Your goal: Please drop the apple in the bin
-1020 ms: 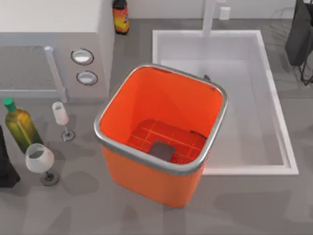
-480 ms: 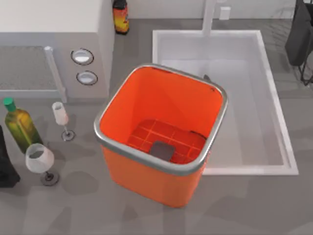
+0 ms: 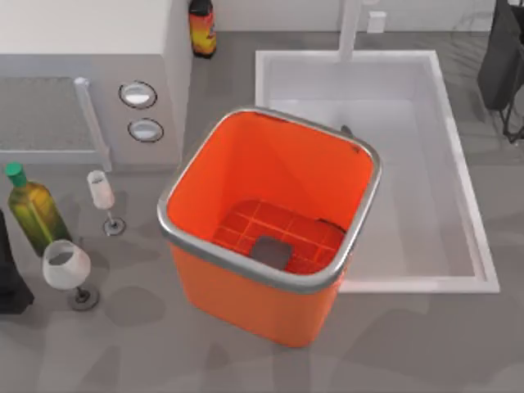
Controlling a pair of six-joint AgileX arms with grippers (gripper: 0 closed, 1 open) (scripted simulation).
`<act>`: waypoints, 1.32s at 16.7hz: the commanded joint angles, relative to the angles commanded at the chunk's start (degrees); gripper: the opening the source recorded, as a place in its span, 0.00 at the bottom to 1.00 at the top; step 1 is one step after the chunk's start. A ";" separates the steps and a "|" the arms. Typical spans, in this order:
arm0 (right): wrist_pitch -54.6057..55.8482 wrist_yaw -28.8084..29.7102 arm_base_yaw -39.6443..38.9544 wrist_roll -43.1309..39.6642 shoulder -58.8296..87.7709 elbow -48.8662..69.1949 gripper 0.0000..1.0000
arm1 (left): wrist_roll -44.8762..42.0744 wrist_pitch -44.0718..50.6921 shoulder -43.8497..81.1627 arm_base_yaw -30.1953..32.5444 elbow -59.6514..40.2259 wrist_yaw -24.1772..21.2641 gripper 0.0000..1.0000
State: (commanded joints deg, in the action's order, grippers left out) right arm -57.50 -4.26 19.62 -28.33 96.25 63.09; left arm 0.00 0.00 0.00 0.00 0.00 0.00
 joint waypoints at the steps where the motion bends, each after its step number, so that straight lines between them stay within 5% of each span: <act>1: 0.14 0.00 0.03 -0.01 0.00 -0.17 1.00 | 0.00 0.00 0.00 0.00 0.00 0.00 1.00; 16: 16.37 -0.06 -0.87 1.20 7.37 -9.07 1.00 | 0.00 0.00 0.00 0.00 0.00 0.00 1.00; 22: 16.37 -0.06 -0.87 1.20 7.37 -9.07 0.55 | 0.00 0.00 0.00 0.00 0.00 0.00 1.00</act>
State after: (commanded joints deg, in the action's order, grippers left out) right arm -41.13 -4.32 18.75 -27.13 103.61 54.03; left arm 0.00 0.00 0.00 0.00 0.00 0.00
